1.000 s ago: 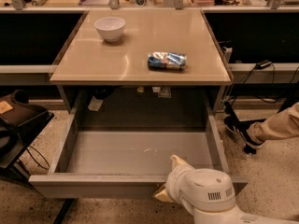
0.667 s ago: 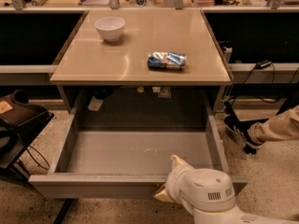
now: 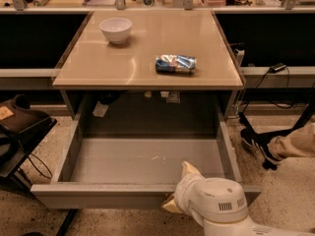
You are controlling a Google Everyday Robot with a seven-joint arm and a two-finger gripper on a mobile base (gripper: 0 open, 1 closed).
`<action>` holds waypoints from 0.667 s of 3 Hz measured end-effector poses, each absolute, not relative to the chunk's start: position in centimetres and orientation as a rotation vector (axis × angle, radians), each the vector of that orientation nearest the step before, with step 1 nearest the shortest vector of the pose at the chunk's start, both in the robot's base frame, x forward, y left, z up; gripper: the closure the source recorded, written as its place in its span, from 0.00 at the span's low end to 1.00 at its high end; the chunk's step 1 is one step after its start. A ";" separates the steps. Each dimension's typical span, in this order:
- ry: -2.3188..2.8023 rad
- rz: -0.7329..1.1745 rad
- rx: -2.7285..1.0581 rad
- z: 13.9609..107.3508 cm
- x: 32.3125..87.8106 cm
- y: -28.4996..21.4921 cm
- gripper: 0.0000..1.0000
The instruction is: Open top drawer
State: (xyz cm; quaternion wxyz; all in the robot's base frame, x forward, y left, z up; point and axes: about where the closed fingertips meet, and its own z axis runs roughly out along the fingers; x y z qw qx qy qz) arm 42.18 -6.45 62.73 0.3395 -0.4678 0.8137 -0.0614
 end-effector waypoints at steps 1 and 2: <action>2.118 -0.160 -1.218 62.7 42.2 -6.5 0.00; 2.118 -0.160 -1.218 62.7 42.2 -6.5 0.00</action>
Offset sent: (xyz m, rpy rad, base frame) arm 0.0000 0.0000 0.0000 0.0000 0.0000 0.0000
